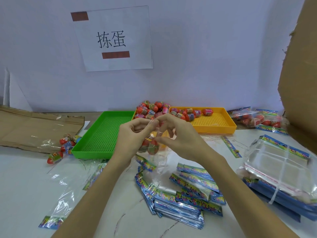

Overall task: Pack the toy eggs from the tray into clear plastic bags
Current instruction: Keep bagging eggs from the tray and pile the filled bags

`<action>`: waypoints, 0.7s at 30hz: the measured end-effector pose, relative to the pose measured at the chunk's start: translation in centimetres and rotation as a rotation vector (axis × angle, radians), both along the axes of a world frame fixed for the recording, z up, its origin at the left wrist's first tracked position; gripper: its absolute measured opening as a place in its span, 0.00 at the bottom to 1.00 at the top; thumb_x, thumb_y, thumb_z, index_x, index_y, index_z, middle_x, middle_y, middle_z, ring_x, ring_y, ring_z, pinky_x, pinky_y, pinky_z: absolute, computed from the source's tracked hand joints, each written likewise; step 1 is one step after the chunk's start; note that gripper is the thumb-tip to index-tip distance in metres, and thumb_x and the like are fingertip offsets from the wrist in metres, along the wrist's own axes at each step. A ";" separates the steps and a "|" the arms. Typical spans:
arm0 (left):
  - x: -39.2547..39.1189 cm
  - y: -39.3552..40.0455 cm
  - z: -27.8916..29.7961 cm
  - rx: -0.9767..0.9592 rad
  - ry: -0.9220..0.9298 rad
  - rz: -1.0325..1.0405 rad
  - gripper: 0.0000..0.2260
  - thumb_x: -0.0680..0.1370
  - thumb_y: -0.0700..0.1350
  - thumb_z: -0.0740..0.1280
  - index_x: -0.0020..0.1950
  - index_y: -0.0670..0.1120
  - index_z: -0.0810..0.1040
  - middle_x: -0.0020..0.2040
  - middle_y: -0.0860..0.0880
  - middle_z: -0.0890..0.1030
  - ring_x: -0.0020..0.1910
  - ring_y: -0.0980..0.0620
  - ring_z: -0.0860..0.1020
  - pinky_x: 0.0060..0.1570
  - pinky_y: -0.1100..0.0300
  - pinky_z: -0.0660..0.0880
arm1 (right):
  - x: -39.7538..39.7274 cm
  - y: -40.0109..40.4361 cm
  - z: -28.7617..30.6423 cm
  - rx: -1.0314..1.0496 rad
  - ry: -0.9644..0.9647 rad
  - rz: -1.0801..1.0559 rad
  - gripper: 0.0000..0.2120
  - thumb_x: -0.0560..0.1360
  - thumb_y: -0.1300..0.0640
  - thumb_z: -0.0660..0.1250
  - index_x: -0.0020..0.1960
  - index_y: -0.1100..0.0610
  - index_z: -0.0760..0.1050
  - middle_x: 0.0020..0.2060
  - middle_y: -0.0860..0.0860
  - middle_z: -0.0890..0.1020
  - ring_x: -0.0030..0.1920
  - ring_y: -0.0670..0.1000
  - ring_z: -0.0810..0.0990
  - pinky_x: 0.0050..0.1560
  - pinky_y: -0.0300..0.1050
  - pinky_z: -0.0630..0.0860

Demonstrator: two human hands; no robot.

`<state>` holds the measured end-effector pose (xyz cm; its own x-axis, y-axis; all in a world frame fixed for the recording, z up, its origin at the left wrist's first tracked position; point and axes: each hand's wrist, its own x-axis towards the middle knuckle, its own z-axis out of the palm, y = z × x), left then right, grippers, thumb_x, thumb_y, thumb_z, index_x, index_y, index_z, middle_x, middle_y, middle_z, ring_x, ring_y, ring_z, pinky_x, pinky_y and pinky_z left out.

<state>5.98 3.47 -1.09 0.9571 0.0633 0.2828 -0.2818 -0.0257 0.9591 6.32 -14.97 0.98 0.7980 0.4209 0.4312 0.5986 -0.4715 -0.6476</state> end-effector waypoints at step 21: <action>0.6 0.7 -0.1 0.033 0.030 -0.100 0.12 0.76 0.39 0.78 0.57 0.51 0.86 0.47 0.46 0.88 0.44 0.48 0.86 0.47 0.56 0.83 | 0.6 0.1 -0.6 0.290 -0.133 -0.132 0.16 0.81 0.60 0.70 0.68 0.54 0.75 0.59 0.44 0.83 0.62 0.47 0.80 0.58 0.47 0.79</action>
<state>6.61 4.18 -1.22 0.9662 -0.0418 0.2543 -0.2557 -0.0301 0.9663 6.95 -14.85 0.37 0.7665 0.1627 0.6213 0.6326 -0.3585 -0.6866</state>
